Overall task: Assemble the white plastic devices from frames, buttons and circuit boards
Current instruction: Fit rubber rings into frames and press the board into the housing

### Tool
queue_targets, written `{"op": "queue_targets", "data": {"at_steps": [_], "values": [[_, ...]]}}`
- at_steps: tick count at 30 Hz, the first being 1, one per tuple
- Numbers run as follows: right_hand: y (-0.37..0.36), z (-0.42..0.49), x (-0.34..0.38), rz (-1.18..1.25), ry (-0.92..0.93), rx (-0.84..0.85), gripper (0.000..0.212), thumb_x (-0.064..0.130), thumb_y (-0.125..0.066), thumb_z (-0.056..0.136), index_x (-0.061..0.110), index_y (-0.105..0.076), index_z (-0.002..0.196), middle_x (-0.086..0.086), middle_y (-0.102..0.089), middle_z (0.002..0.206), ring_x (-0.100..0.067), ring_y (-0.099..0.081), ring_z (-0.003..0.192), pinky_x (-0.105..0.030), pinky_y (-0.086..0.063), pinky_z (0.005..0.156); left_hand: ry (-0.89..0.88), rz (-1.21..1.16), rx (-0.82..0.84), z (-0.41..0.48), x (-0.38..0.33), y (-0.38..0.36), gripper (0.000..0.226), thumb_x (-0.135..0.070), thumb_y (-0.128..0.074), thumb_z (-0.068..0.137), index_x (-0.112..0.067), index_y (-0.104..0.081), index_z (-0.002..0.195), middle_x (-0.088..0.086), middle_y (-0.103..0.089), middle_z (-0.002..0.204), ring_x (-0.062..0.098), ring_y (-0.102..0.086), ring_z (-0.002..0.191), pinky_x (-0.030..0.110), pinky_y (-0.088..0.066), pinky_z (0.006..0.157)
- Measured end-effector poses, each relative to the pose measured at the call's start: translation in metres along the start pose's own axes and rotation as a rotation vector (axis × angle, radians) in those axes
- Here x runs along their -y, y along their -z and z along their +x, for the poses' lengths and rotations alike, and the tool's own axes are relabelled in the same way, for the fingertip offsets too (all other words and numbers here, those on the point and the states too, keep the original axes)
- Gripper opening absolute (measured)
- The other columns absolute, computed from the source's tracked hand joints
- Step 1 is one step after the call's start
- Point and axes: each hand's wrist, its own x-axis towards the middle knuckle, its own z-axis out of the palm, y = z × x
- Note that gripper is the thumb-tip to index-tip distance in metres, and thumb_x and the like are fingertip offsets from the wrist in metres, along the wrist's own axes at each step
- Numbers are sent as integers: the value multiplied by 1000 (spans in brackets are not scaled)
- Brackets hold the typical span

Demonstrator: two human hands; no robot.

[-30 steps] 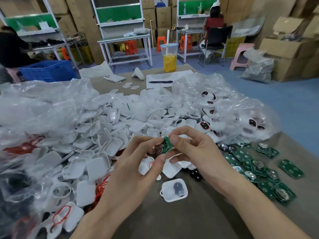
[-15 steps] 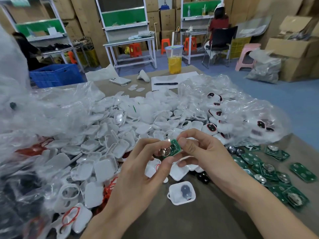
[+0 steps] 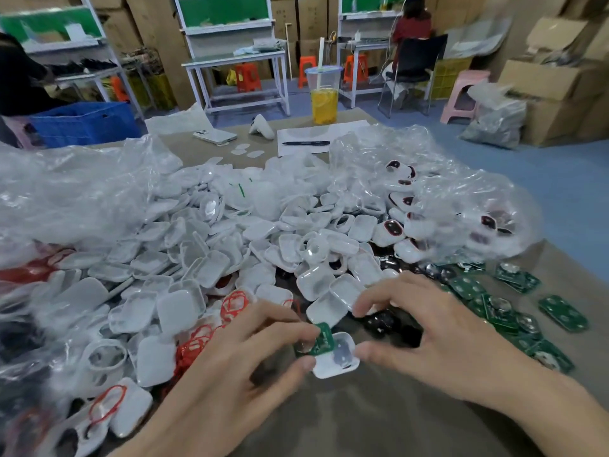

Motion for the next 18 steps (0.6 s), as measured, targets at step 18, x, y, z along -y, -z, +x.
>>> {"op": "queue_targets", "data": {"at_steps": [18], "values": [[-7,4,-2,-271,138,185,37,64,-57,86,44,-54,117,37,-52,104,12,-37,112,-19,-37,97,-10,61,141,8,-10,-10,27,-46,-55,95,-36,-72,114,-15,-58,114,8,-61,104,27,-50,87]]}}
